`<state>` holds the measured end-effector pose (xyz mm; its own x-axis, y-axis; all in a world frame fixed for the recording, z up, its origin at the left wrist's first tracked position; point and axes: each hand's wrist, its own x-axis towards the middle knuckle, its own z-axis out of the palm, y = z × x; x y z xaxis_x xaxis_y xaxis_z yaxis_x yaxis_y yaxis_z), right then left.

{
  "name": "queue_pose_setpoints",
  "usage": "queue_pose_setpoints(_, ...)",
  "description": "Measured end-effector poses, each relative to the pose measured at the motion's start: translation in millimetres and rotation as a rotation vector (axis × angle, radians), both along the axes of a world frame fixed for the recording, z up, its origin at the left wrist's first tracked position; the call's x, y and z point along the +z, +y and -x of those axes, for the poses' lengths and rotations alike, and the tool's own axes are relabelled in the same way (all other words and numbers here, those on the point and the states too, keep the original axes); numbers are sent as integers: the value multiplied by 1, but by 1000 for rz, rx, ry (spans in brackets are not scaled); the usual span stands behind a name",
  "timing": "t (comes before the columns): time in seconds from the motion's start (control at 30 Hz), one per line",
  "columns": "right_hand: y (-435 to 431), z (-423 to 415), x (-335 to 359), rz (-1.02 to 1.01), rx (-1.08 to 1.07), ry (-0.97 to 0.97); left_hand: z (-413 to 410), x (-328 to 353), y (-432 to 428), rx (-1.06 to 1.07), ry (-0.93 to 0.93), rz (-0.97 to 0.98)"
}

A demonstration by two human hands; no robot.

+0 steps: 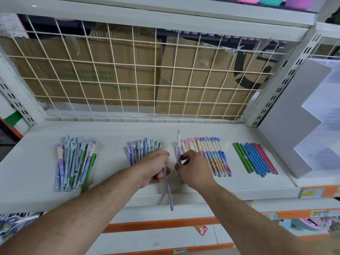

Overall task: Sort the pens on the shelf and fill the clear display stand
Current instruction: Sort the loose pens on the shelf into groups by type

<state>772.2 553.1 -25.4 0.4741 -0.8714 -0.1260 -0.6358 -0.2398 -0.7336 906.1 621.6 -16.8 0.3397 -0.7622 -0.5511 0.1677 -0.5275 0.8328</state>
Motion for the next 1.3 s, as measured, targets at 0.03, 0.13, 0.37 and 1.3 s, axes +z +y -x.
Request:
queue_pose_setpoints(0.03, -3, 2, -2, 27, 4, 61, -2, 0, 1, 6, -18, -4)
queue_pose_setpoints(0.13, -7, 7, -6, 114, 22, 208, -5, -2, 3, 11, -30, 15)
queue_pose_setpoints(0.37, -4, 11, -13, 166, 9, 143, -9, -1, 3, 26, -54, 89)
queue_pose_setpoints(1.3, 21, -75, -7, -102, 133, -75, -73, 0, 56, 222, -613, -15)
